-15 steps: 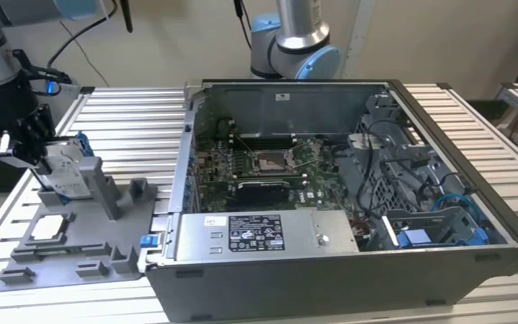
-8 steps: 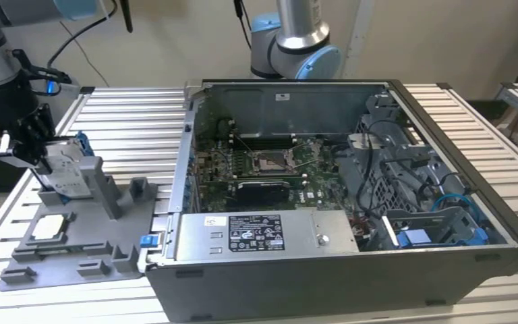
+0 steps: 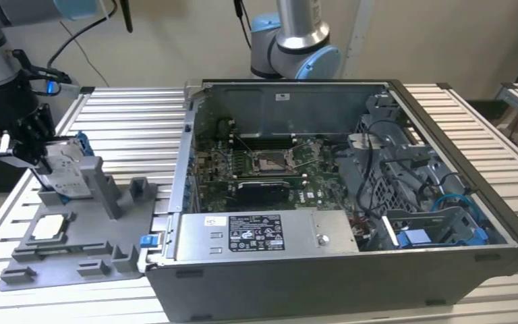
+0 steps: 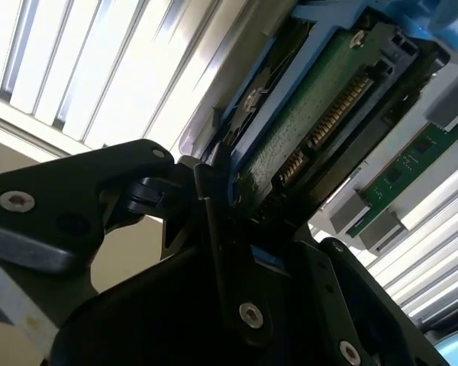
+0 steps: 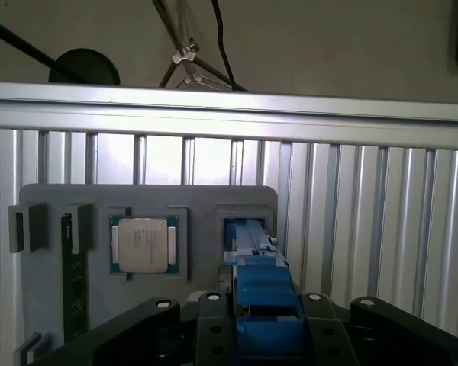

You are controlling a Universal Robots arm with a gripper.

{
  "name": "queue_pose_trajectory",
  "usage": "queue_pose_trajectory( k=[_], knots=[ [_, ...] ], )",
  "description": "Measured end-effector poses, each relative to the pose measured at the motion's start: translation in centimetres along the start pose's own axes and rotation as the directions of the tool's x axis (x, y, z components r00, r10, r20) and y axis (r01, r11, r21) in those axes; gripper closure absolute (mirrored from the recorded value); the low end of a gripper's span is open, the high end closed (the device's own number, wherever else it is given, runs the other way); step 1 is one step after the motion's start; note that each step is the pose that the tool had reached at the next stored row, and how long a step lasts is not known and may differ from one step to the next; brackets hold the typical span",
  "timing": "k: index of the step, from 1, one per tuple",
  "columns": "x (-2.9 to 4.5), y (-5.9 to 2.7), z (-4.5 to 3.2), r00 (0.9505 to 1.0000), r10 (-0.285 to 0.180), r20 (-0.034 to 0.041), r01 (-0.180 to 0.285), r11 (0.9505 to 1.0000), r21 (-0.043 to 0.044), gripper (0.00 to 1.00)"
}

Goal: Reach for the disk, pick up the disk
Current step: 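Pick up the disk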

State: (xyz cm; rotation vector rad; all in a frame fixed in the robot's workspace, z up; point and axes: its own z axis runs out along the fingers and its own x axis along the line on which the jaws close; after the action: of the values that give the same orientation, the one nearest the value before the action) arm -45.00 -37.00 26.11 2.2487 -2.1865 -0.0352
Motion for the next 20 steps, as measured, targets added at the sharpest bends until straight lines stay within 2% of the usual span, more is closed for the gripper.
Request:
queue_pose_trajectory(
  k=[6,20],
  knots=[
    [-0.01,0.01,-0.3,1.0,0.0,0.0002,0.0,1.0,0.0002,1.0],
    [-0.04,0.06,-3.01,1.0,0.0,0.0001,0.0,1.0,0.0,1.0]
  ],
)
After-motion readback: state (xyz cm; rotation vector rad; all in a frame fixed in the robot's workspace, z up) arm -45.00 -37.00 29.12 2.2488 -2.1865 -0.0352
